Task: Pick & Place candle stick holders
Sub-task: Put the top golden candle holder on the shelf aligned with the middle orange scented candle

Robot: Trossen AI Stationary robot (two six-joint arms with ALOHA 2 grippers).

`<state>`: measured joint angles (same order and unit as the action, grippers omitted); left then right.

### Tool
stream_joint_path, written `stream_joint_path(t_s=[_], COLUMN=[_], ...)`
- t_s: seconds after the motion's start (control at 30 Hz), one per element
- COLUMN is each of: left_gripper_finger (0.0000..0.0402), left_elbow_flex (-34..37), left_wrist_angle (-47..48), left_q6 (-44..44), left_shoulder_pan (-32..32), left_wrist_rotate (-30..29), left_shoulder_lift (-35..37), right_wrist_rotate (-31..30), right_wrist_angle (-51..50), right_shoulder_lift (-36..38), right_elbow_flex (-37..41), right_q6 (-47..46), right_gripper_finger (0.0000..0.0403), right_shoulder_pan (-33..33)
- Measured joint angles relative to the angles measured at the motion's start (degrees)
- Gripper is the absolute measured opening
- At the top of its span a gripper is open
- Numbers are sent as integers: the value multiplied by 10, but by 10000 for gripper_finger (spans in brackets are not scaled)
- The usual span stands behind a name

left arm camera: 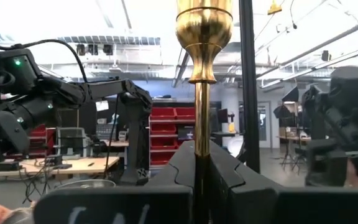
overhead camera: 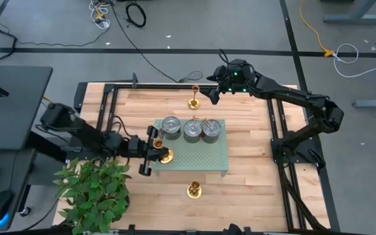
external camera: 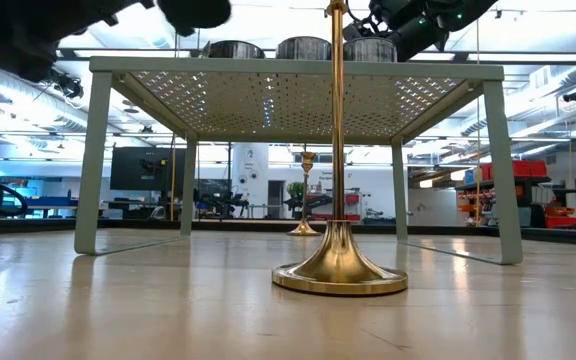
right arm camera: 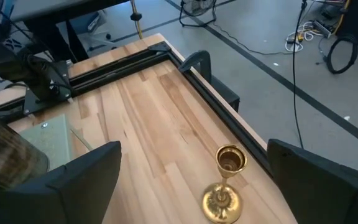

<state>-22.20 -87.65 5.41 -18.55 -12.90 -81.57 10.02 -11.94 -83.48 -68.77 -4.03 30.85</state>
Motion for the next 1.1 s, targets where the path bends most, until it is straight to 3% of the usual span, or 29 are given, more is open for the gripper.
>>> stream_joint_path(t_s=[0.3,1.1], left_gripper_finger=[11,11], left_elbow_flex=[-79,-190], left_wrist_angle=[-8,-27], left_q6=[17,-2], left_shoulder_pan=[1,8], left_wrist_rotate=[-12,-31], left_shoulder_lift=[-110,-243], right_wrist_rotate=[0,0], right_wrist_angle=[0,-10], right_shoulder_lift=[0,0], right_elbow_flex=[0,0], right_q6=[0,15], right_gripper_finger=[400,400], right_shoulder_pan=[0,0])
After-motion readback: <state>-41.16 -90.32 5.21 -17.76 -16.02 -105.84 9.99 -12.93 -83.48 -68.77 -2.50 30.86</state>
